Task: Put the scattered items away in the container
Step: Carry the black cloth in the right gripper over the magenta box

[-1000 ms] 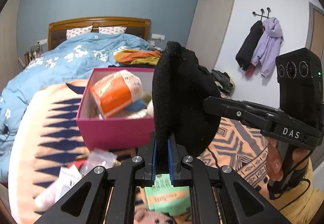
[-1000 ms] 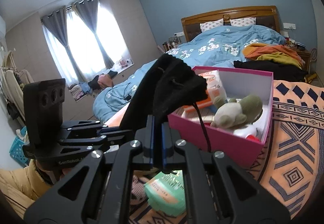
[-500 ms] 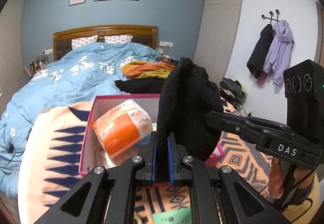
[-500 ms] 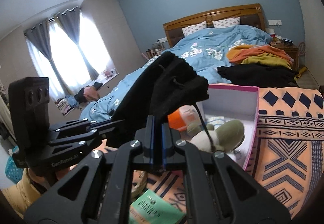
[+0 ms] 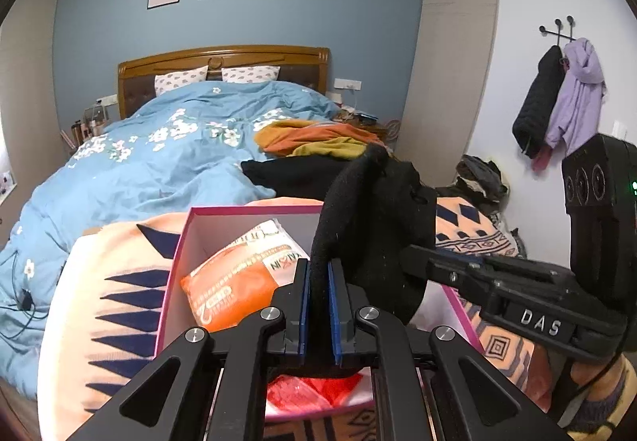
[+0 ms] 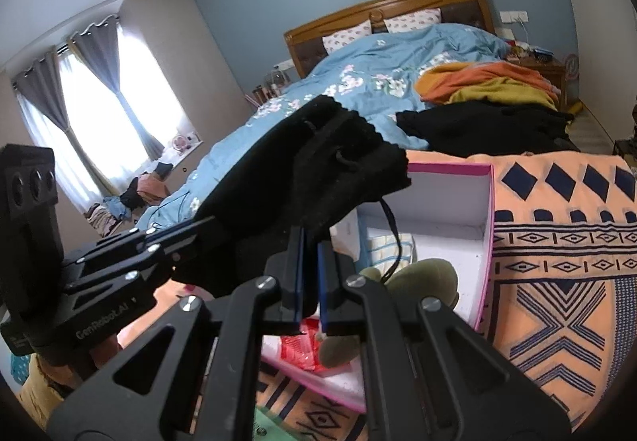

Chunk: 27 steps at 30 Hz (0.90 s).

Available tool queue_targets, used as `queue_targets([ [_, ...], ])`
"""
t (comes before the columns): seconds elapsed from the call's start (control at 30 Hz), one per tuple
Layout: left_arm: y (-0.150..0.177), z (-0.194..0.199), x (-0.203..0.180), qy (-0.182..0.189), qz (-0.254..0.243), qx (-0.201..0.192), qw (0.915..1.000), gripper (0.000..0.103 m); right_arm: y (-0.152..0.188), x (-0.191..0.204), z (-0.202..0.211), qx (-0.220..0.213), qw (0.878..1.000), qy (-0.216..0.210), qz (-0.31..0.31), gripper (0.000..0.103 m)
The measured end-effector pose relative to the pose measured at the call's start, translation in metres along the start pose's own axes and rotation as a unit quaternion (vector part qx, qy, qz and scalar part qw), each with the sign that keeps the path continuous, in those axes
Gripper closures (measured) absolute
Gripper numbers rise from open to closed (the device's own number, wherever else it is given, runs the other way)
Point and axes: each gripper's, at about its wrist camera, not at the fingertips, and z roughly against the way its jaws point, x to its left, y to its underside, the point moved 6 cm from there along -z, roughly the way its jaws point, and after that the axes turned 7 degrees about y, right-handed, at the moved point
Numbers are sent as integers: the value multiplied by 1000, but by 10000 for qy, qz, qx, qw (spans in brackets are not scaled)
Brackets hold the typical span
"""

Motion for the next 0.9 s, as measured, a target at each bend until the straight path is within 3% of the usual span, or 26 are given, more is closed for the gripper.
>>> queue_targets([
  [0.27, -1, -27, 2, -203, -139, 160, 9996, 95, -3, -17, -25, 176, 9996, 179, -155, 96],
  [0.9, 11, -72, 21, -382, 135, 588, 9974, 95, 9, -48, -64, 628, 9950, 697, -334, 95],
])
